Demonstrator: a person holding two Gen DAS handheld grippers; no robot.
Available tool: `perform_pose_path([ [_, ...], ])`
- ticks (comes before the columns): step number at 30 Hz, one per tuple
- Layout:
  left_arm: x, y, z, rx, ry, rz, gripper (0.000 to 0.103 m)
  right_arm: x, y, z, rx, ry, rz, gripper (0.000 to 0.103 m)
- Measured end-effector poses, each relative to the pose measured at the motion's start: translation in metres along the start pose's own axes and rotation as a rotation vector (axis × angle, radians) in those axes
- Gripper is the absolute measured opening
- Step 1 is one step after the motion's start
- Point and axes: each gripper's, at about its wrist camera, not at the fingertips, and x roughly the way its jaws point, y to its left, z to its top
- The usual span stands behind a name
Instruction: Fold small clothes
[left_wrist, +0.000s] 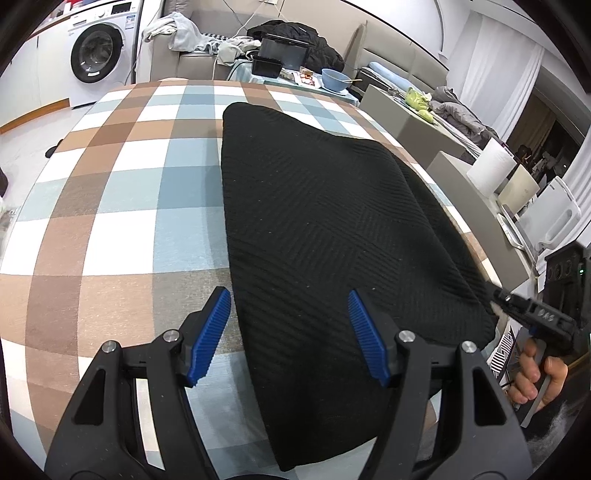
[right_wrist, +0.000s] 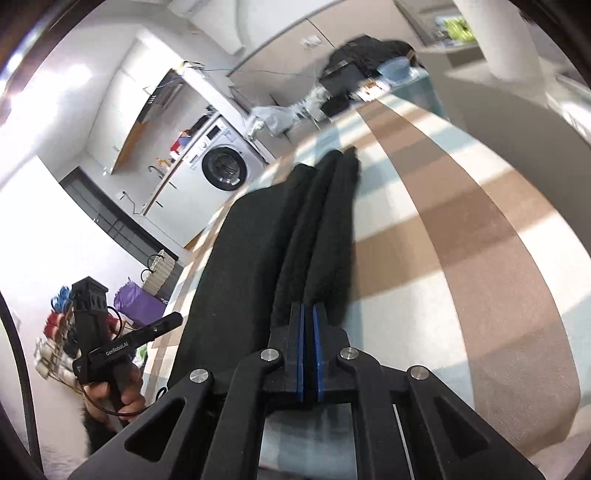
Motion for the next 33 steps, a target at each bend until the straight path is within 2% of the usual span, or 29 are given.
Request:
perform_pose_path([
  [3,0.001,0.001,0.000,-0.002,0.002,0.002,0.064,0.001,-0.004,0.002,0.021,-0.013,-0.095,0.005],
  [5,0.001,0.001,0.000,-0.004,0.002,0.000,0.064,-0.004,-0.005,0.008,0.049,-0.045,-0.066,0.013],
  [7,0.001,0.001,0.000,-0.007,0.000,0.000,0.064,-0.003,0.002,0.016,0.027,-0.055,-0.047,0.016],
  [11,-0.001,0.003,-0.001,-0.016,-0.005,0.006,0.064,0.012,0.033,0.028,-0.094,-0.018,-0.001,0.016],
  [14,-0.001,0.005,-0.002,-0.026,-0.005,0.012,0.064,0.037,0.046,0.037,-0.121,0.030,0.015,0.020],
  [18,-0.005,0.007,-0.004,-0.035,-0.009,0.015,0.064,0.079,0.041,0.055,-0.015,0.114,0.048,0.020],
  [21,-0.008,0.009,-0.004,-0.039,-0.016,0.025,0.064,0.102,0.046,0.070,-0.003,0.142,0.011,0.017],
  [22,-0.008,0.011,-0.004,-0.045,-0.017,0.028,0.064,0.102,0.054,0.074,-0.039,0.136,0.019,0.009],
  [24,-0.010,0.013,-0.004,-0.055,-0.022,0.033,0.064,0.085,0.076,0.075,-0.139,0.052,0.083,0.007],
  [26,-0.010,0.015,-0.003,-0.060,-0.024,0.037,0.064,0.080,0.092,0.077,-0.230,0.021,0.020,0.007],
  [29,-0.009,0.016,-0.003,-0.063,-0.021,0.036,0.064,0.097,0.075,0.079,-0.186,0.091,-0.117,0.008],
  [31,-0.009,0.014,-0.003,-0.058,-0.018,0.040,0.064,0.089,0.065,0.075,-0.159,0.071,-0.119,0.008],
  [33,-0.007,0.014,-0.004,-0.059,-0.010,0.037,0.064,0.071,0.061,0.071,-0.159,0.020,-0.092,0.015],
])
